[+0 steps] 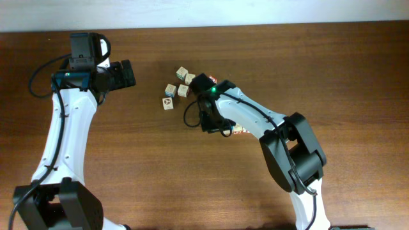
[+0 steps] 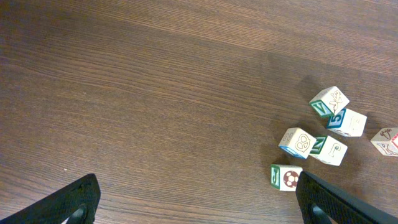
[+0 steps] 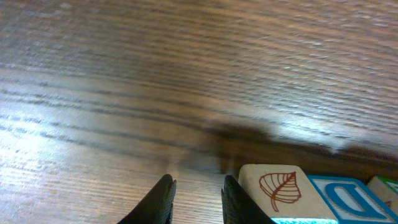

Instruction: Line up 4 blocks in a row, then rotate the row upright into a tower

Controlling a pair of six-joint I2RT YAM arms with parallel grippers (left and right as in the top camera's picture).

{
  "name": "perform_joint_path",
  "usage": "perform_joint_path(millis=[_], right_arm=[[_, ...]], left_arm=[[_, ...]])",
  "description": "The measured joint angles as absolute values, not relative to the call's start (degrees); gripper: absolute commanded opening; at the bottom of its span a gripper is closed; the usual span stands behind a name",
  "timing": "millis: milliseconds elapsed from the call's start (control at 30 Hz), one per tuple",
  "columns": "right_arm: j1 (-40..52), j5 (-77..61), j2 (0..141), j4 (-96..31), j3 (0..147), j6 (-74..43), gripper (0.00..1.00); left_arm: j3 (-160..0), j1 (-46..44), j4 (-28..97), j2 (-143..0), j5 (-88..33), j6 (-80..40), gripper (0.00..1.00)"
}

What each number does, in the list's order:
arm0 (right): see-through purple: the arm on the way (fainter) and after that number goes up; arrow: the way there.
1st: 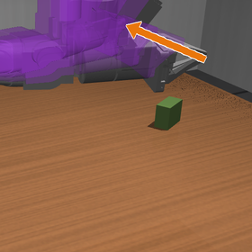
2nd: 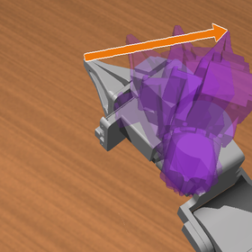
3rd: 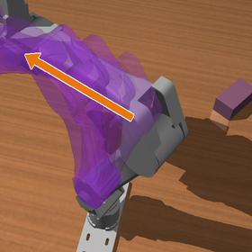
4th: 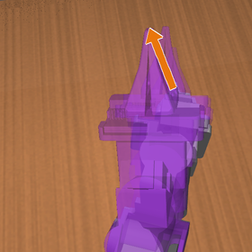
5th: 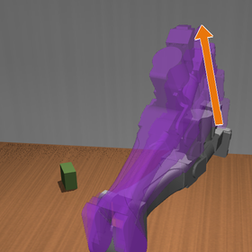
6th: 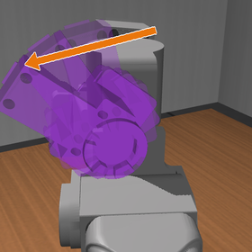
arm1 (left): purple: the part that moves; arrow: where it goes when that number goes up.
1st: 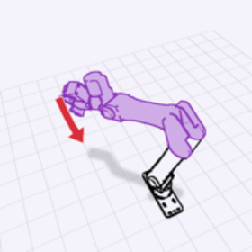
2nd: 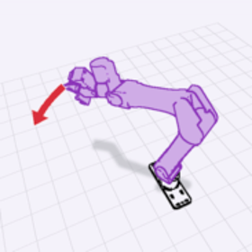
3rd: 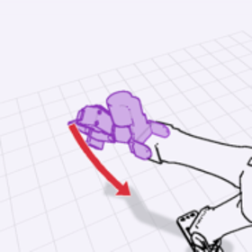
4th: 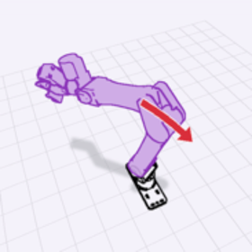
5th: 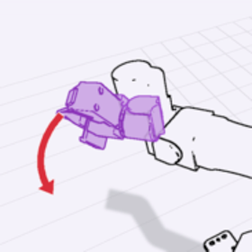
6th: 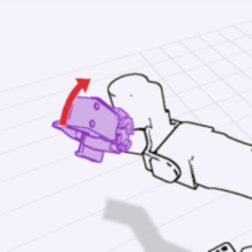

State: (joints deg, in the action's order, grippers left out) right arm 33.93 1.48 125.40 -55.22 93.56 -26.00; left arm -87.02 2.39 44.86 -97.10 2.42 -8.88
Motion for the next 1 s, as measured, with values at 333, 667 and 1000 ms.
perform_joint_path(millis=[333, 667, 1000], right_arm=[[30.0, -2.4, 125.3, -48.7, 106.0, -25.5, 0.53], [30.0, 4.9, 129.8, -25.6, 105.9, -23.5, 0.57], [33.6, 1.0, 133.1, -21.8, 105.9, -23.5, 0.57]], left_arm=[[-87.0, 2.4, 44.8, -97.1, 2.4, -8.9, 0.99], [-87.0, 2.4, 44.9, -97.1, 2.4, -8.9, 0.99], [-87.0, 2.4, 44.8, -97.1, 2.4, -8.9, 0.99]])
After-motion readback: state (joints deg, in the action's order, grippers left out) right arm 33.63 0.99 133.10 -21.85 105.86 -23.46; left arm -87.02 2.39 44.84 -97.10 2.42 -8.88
